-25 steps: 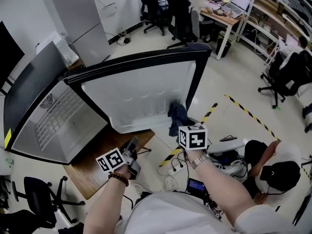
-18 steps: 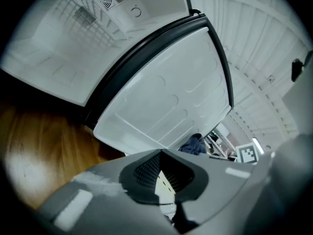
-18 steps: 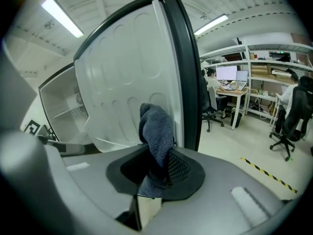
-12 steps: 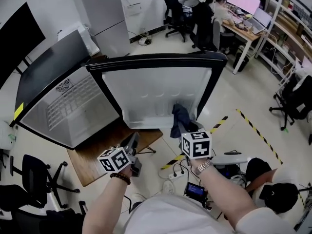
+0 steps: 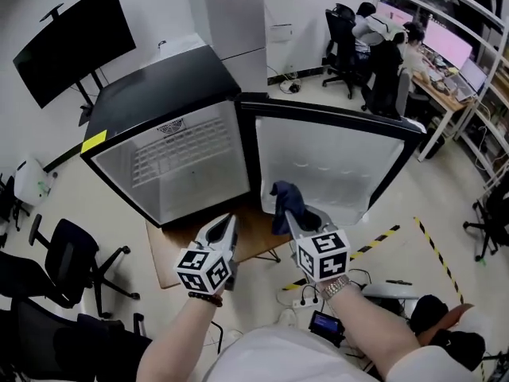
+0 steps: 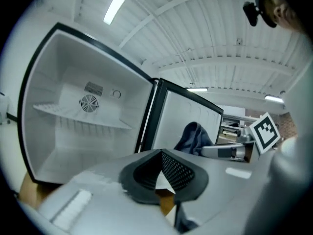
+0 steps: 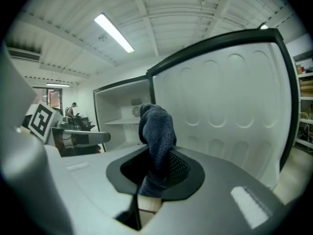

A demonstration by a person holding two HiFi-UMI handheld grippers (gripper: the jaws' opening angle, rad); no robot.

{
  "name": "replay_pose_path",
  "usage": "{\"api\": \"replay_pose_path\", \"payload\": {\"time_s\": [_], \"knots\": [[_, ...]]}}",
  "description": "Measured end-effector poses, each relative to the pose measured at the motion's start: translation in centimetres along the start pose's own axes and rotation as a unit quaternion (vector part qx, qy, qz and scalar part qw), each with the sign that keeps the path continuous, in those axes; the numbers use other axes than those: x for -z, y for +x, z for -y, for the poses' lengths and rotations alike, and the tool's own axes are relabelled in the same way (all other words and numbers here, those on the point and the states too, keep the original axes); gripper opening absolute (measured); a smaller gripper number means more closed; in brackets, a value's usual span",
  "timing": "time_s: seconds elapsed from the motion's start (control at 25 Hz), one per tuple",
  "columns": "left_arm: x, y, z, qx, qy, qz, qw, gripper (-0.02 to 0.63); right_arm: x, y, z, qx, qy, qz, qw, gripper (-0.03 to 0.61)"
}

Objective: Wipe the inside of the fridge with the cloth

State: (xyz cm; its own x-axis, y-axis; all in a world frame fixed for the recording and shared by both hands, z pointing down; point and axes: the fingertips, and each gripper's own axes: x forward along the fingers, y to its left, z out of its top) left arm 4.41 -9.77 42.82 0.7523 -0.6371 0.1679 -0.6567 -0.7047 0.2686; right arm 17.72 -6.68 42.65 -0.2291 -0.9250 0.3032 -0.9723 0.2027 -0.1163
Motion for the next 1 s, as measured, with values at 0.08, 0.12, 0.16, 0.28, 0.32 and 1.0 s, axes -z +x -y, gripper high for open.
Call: {"api": "replay_pose_path", "payload": {"time_s": [0.08,0.12,0.16,0.28,0.32,1.0], "knots": [[-1.4,-2.1,-0.7,-0.013,0.025,0.013,0.9995,0.003,-1.1,0.5,-3.6,-0.033,-0.014,0.015,0.999,0.066],[-2.1,-3.1,-1.1,-0.019,0.035,0.02,0.999,0.003,-1.5,0.6,-5.3,-0.047,-0.021,0.022,0.998,0.065],[-2.7,-4.1,-1.4,-0.024,0.044,0.026,0.9984,0.003,-1.9,0.8,-6.8,-0.059,-0.029,0.027,0.997,0.066],[-4.4,-6.9,-2.3,-0.039,0.064,0.043,0.9962,0.003,-2.7,1.1,-10.7,-0.087,-0.051,0.041,0.994,0.066],[-4.8,-7.7,-2.6,-0.044,0.069,0.048,0.9955,0.002,-3.0,1.2,-11.8,-0.094,-0.056,0.046,0.993,0.066],[-5.7,-13.6,-3.3,-0.056,0.117,0.064,0.9895,0.002,-3.2,0.7,-18.6,-0.126,-0.086,0.064,0.986,0.066]]}}
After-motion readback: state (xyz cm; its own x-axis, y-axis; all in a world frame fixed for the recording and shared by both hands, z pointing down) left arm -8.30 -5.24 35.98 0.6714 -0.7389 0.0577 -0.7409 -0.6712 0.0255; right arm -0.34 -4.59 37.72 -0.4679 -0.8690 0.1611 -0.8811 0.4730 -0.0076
